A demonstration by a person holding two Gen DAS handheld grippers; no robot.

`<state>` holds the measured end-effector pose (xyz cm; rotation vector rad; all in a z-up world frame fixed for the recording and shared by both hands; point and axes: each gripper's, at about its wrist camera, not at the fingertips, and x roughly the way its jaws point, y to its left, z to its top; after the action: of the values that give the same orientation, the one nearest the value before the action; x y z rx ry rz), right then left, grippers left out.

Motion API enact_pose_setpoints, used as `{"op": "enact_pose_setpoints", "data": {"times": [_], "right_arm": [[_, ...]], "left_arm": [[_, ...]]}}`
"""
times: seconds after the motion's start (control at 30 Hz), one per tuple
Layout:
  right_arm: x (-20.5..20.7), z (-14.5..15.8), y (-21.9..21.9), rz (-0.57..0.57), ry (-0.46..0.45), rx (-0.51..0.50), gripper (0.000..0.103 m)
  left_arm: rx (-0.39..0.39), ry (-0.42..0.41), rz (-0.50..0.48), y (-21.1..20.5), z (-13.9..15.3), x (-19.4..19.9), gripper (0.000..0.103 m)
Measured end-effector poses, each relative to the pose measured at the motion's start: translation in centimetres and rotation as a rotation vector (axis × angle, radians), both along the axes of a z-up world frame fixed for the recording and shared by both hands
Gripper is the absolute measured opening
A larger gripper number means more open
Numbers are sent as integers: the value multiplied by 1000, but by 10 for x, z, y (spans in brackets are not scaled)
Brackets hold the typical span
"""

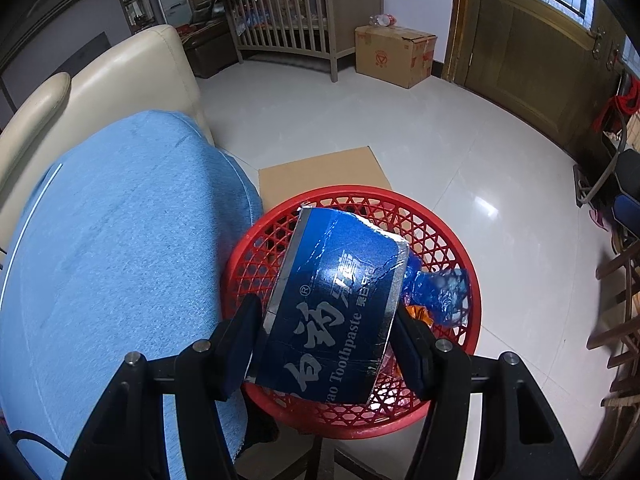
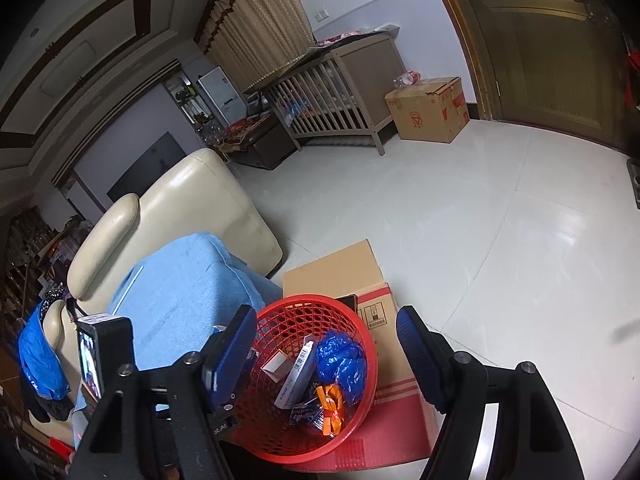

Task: Collect trash
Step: 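Lower the toothpaste box into the red basket with the left tool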

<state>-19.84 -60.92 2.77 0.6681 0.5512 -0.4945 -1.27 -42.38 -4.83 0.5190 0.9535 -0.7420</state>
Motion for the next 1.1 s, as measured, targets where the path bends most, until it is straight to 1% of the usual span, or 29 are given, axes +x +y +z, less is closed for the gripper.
{"op": "enact_pose_setpoints", "data": {"times": [0.87,1.03,1.1], "right_arm": [[4,10,2,17,-20,-7,76],[3,11,2,20,-22,-8,77],[3,12,2,20,-23,-9,77]], "left_arm": [[56,-2,3,-16,-22,1,64],[62,14,8,-18,-25,5,66],[65,42,-2,-20,-28,7,66]]}}
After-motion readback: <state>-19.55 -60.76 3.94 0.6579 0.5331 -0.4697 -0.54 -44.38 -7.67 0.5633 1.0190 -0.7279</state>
